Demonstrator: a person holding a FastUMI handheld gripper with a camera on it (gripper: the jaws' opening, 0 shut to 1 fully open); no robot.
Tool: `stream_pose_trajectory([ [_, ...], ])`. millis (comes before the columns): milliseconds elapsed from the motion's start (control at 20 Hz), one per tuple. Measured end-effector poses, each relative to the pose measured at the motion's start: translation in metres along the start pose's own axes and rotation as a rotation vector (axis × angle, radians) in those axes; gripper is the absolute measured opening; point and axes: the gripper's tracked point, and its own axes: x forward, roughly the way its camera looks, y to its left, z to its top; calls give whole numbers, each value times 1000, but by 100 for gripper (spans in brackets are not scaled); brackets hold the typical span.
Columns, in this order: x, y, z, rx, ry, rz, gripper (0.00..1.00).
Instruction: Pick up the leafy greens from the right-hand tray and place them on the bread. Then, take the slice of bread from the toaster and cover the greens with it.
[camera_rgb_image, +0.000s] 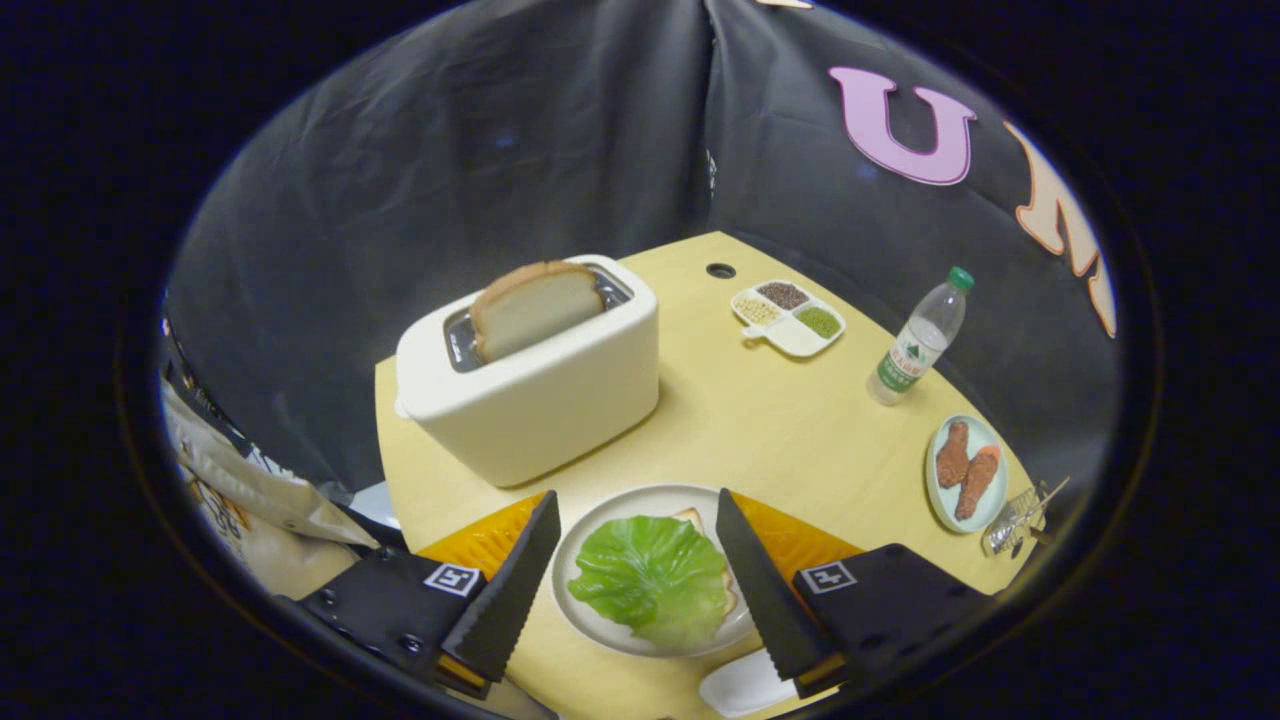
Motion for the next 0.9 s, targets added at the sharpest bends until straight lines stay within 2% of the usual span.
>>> stream_pose_trajectory([
  [450, -9, 39, 69, 30, -45, 26, 99],
  [900, 19, 67, 106, 168, -32, 76, 98],
])
